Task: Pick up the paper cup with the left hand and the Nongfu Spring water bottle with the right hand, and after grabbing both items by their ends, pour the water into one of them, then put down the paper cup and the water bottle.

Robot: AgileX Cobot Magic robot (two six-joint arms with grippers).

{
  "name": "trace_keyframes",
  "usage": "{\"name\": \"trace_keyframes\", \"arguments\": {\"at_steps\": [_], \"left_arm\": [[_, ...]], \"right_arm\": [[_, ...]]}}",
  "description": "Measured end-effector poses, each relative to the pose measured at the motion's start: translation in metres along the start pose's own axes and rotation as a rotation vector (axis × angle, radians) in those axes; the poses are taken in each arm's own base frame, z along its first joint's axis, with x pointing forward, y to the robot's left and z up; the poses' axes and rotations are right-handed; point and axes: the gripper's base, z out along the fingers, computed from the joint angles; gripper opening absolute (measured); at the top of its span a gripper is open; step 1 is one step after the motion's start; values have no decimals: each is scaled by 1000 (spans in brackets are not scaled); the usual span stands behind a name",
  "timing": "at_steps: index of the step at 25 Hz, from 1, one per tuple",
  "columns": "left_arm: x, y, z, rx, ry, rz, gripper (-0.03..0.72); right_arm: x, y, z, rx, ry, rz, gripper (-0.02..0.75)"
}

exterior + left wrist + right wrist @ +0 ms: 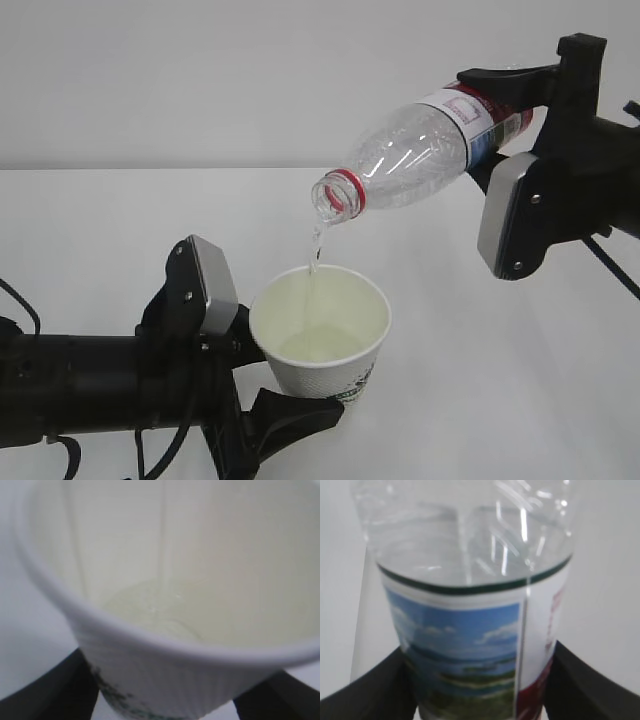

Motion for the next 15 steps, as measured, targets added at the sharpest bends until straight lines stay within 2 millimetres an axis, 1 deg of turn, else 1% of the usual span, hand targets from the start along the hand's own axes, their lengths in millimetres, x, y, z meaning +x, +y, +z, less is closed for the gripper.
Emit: {"name": "trace_keyframes", "arguments": {"at_steps": [15], "left_arm": [[0,0,0,0,0,0,554]], "right_arm": [[0,-2,0,11,-1,-4,503]]}}
